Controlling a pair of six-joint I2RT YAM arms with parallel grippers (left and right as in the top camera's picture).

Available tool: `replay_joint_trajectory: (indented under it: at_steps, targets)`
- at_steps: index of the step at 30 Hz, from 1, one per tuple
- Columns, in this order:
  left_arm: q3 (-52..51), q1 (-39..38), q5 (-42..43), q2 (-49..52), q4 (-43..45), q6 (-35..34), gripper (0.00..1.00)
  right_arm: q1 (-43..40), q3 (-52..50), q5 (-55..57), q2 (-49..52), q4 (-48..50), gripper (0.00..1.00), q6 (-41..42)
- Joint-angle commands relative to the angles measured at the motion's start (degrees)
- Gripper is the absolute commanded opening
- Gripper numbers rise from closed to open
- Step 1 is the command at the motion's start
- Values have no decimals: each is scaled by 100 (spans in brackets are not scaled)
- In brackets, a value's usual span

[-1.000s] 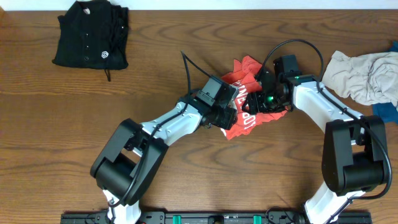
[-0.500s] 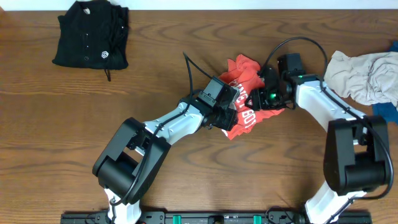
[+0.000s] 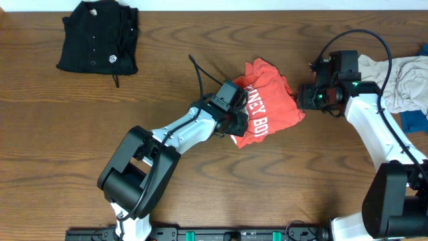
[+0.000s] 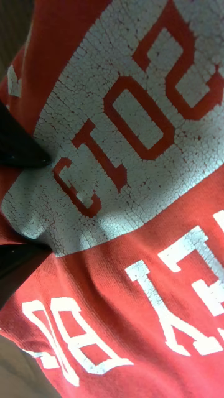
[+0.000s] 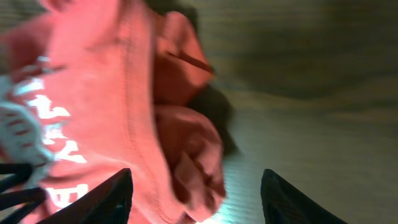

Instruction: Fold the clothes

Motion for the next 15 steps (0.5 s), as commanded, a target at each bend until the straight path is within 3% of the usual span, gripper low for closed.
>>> replay_joint_trajectory:
  at_steps: [1, 4, 7, 10, 15]
  targets:
    - [-142, 94, -487, 205, -168, -138, 41, -7, -2, -1351, -94, 190, 64, -28]
    - [-142, 94, -490, 205, -166, -138, 41, 11, -2, -2404, -87, 404, 64, -26]
    - [-142, 94, -490, 205, -166, -138, 41, 76, -4, -2350, -72, 328, 63, -28]
    - [-142, 94, -490, 205, -166, -138, 41, 92, -17, -2140, 68, 245, 56, -31]
    - [-142, 94, -490, 205, -166, -138, 41, 116, -37, -2205, 483, 203, 14, -7]
